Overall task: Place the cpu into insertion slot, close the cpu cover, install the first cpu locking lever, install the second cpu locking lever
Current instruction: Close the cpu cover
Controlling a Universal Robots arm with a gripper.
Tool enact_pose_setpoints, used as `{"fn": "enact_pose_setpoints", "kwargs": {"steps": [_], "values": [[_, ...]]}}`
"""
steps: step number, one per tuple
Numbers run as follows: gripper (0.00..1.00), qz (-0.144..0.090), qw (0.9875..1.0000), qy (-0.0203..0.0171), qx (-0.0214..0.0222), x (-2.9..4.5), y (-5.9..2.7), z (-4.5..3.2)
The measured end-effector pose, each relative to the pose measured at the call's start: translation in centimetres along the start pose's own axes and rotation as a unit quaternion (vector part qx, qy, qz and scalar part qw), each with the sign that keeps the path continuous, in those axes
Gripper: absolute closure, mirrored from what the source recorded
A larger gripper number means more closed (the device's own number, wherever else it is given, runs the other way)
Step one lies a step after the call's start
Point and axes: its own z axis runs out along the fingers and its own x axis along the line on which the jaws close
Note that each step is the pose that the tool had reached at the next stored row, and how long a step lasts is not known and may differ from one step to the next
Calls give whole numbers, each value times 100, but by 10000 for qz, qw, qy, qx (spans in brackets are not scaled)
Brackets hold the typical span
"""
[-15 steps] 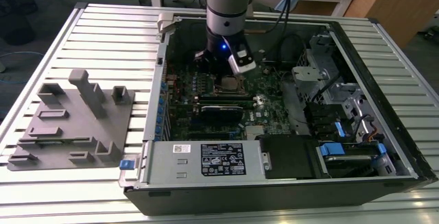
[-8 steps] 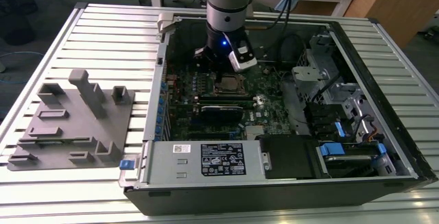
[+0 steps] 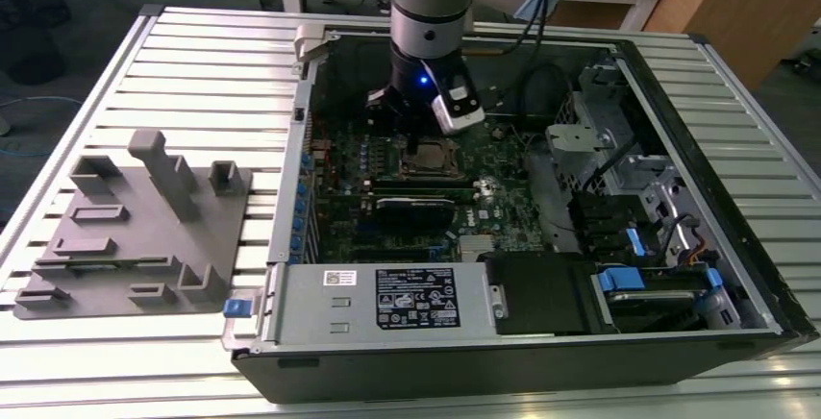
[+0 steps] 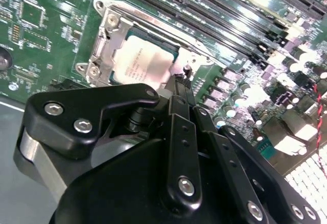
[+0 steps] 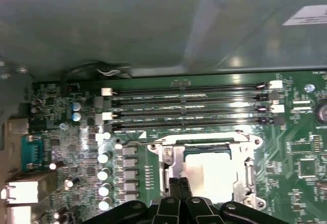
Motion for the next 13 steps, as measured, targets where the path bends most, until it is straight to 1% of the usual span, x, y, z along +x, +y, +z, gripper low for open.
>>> {"fn": "enact_pose_setpoints", "kwargs": {"steps": [3, 4, 6, 7, 11, 13], "values": [[90, 0, 10000, 0, 0, -94, 6, 2], [90, 0, 10000, 0, 0, -194, 12, 4], [90, 0, 10000, 0, 0, -259, 16, 5], [90, 0, 10000, 0, 0, -274, 17, 5], [90, 0, 10000, -1, -1, -276, 17, 5], [90, -1, 10000, -13, -1, -265, 17, 5]]}}
